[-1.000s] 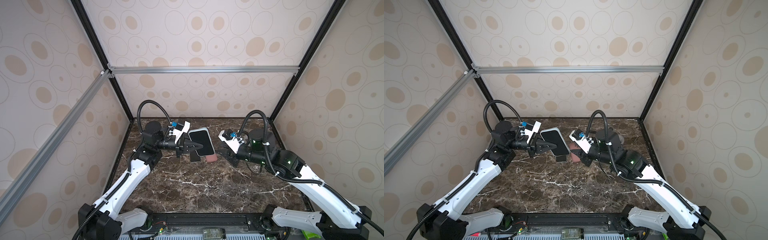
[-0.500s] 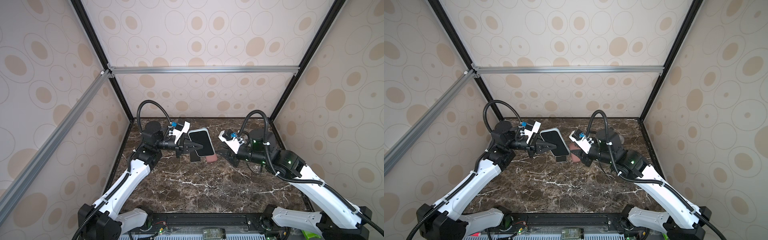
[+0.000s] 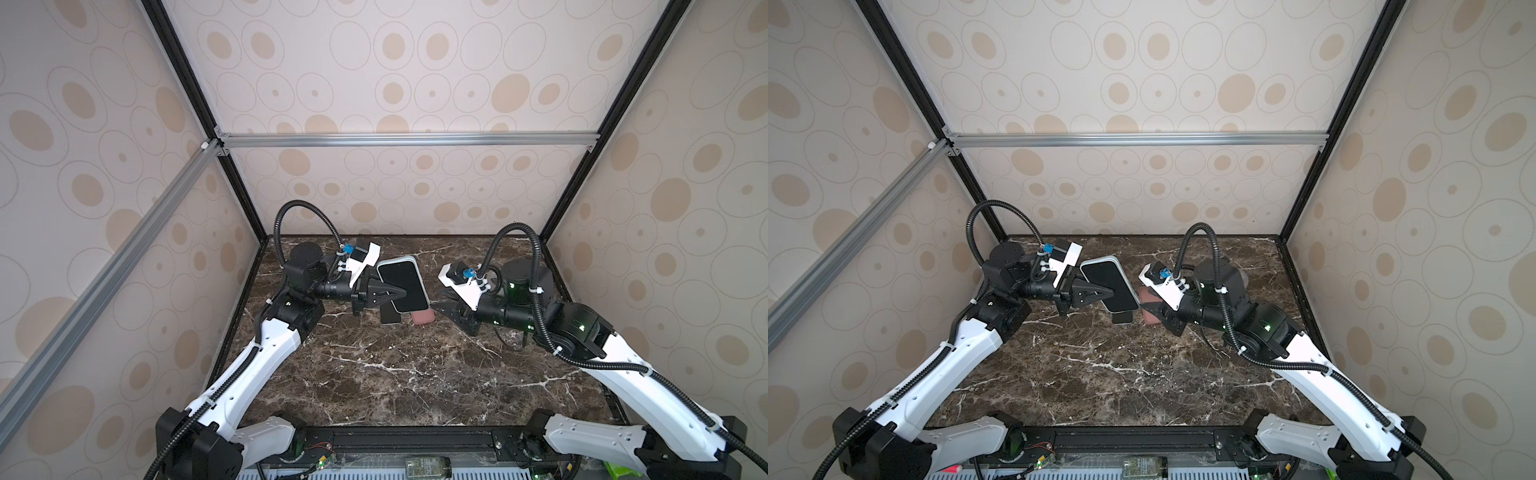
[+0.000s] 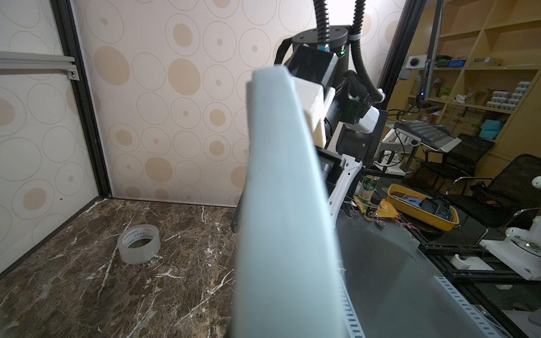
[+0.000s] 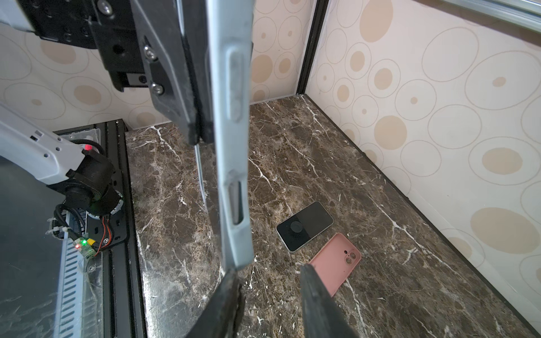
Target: Take the phone out of the phone case
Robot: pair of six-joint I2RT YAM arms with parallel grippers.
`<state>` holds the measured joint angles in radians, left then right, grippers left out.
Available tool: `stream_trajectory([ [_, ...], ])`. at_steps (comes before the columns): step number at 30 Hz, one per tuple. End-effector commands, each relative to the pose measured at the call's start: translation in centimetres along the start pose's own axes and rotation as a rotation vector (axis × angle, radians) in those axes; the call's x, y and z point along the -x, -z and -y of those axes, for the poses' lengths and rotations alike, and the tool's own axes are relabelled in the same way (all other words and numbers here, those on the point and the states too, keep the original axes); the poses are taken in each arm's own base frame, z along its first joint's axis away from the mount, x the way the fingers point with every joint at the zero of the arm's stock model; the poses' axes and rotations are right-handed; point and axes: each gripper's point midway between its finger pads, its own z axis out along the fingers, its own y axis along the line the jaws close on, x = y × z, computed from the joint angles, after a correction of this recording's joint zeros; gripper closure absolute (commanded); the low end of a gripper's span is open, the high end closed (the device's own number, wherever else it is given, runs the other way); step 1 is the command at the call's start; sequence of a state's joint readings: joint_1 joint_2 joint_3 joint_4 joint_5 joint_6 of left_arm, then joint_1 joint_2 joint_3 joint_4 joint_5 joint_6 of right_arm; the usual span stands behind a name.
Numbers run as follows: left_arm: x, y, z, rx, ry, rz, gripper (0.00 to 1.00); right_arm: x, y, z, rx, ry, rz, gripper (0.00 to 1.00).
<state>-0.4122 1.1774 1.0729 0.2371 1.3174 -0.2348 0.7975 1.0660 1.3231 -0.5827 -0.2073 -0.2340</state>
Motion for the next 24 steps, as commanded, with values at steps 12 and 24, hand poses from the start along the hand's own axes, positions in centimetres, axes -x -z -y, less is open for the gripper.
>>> stream_trajectory([
  [12,1.8,0.2,1.4,-0.026,-0.08,0.023,1.0,0.4,-0.8,0.2,-0.003,0.004,0.005,0.64],
  [24,1.4,0.0,2.0,-0.06,-0.074,0.025,1.0,1.7,-1.3,0.3,0.009,-0.025,0.046,0.64],
])
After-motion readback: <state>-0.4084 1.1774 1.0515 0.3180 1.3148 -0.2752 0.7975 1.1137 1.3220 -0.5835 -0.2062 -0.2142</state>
